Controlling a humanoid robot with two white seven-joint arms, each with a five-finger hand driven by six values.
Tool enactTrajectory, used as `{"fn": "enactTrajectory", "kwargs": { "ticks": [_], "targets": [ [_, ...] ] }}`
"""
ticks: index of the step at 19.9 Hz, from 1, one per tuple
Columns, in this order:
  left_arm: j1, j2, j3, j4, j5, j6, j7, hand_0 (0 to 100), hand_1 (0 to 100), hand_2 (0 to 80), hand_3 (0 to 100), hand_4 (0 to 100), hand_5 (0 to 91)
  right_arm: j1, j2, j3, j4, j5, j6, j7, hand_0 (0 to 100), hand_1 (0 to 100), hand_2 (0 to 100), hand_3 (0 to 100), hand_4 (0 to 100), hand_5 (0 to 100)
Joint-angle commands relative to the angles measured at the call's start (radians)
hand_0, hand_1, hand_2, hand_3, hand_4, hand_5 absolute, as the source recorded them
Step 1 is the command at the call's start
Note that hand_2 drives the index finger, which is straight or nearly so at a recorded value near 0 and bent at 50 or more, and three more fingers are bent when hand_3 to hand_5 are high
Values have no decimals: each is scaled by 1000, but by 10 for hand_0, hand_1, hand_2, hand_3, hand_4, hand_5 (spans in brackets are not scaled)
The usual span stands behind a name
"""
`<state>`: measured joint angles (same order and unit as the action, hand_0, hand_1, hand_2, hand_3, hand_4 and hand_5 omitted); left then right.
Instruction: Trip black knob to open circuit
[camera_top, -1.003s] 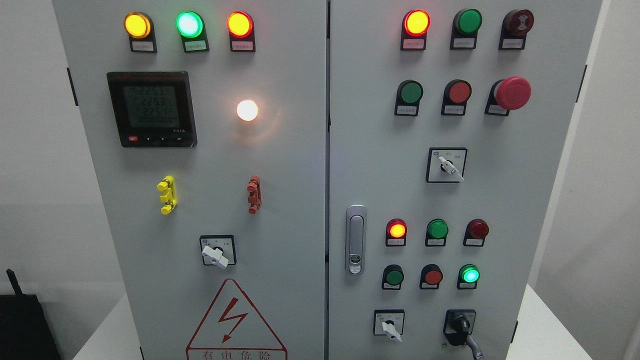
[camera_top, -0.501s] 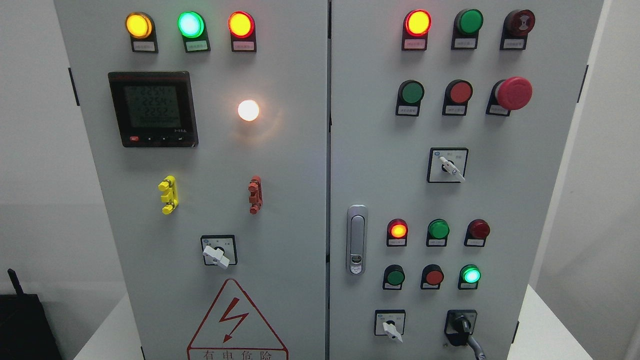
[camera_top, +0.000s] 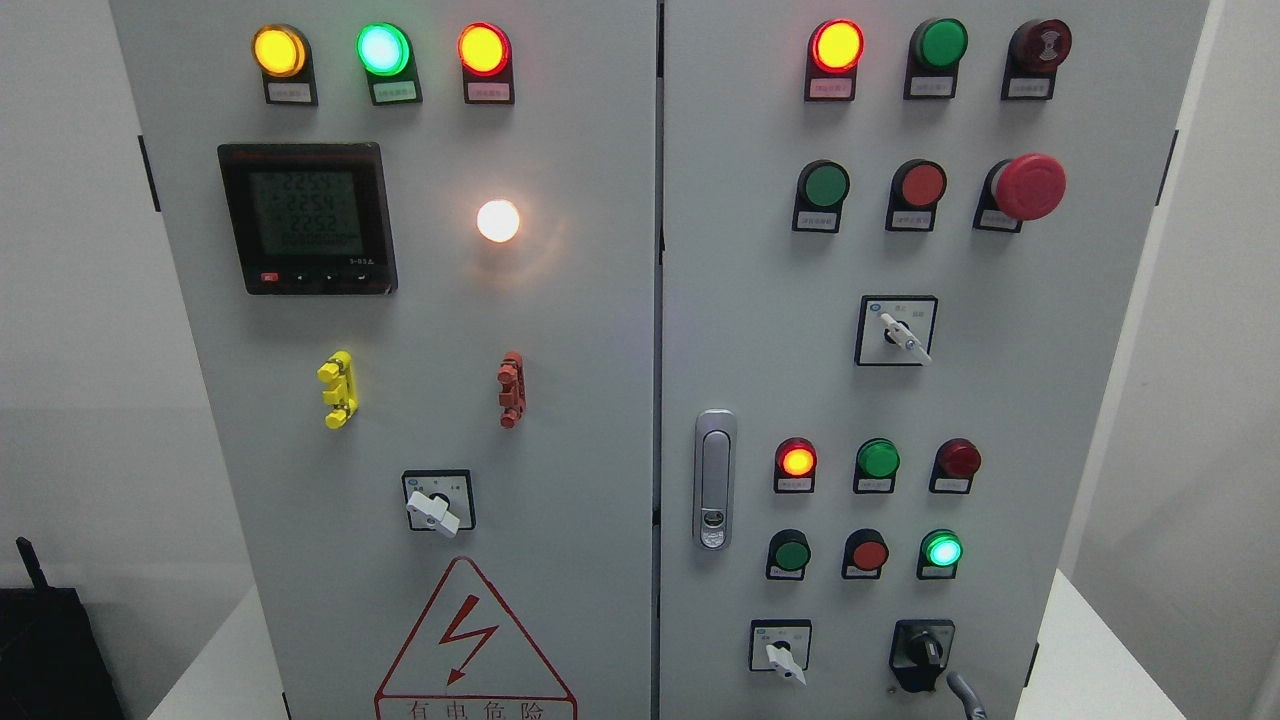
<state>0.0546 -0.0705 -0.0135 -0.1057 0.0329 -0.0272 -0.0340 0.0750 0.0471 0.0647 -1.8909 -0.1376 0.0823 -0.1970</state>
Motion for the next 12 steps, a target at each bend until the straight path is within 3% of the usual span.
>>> {"fn": "enactTrajectory", "kwargs": {
  "ticks": [1, 5, 8, 12],
  "targets": [
    [-4, 0, 1, 0, 2, -2, 0, 120, 389, 0, 0, 0, 0, -1, -4, -5, -17, -2, -16, -10, 0, 0, 39, 1000, 1000, 1000],
    [-4, 0, 1, 0, 2, -2, 0, 120, 389, 0, 0, 0, 0, 8, -1, -11, -30, -4, -16, -21, 0, 0, 40, 1000, 1000, 1000],
    [-4, -2, 1, 0, 2, -2, 0, 120, 389, 0, 0, 0, 0, 20, 0, -8, -51, -5, -19, -51, 0, 0, 37, 1000, 1000, 1000],
    [-4, -2, 1, 0, 2, -2, 0, 120, 389, 0, 0, 0, 0, 51, 8, -6, -80, -8, -19, -55, 0, 0, 37, 1000, 1000, 978]
  ]
}}
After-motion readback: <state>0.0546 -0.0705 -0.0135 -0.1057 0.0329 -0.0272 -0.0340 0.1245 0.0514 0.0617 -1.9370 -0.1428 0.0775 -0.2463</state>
